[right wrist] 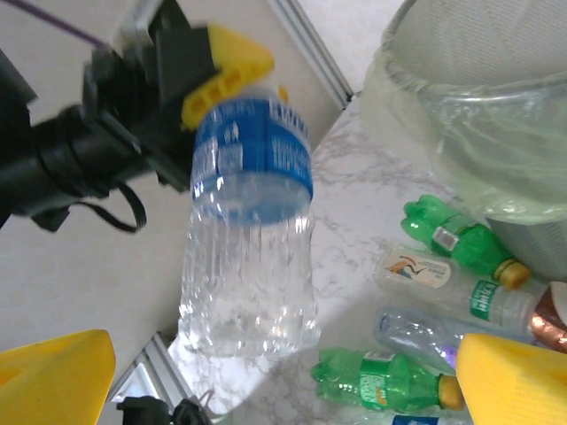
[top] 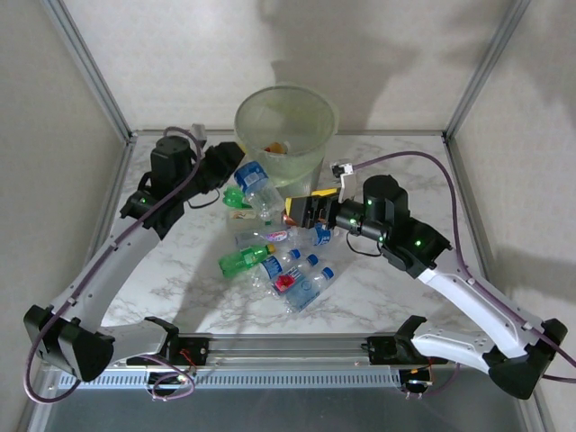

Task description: Put the plastic bottles in the bin

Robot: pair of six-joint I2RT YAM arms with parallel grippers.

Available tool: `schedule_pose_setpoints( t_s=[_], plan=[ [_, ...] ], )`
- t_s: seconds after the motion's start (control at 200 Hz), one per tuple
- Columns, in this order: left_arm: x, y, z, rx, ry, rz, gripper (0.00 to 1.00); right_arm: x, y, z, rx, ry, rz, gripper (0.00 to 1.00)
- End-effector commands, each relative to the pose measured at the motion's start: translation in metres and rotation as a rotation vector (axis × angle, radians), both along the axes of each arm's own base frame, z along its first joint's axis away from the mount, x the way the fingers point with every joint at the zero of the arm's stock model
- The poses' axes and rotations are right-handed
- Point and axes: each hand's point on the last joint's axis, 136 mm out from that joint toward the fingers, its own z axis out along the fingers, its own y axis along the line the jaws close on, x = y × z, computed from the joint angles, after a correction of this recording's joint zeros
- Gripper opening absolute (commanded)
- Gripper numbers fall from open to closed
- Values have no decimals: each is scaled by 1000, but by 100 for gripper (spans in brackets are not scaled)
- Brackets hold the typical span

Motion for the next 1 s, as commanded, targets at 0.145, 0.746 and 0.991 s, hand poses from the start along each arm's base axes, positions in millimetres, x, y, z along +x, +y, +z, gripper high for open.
schedule_pose_setpoints(
  t_s=[0.145, 0.746, 0.991],
  plan=[
    [5, -22, 55, -131, -142, -81, 16, -10, 18, 32, 111, -30, 107, 99],
    [2, -51, 58, -297, -138, -182, 16, -2, 34, 34, 148, -14, 133, 97],
    [1, -57, 51, -290, -124, -201, 15, -2, 29, 33, 144, -19, 114, 81]
  ],
)
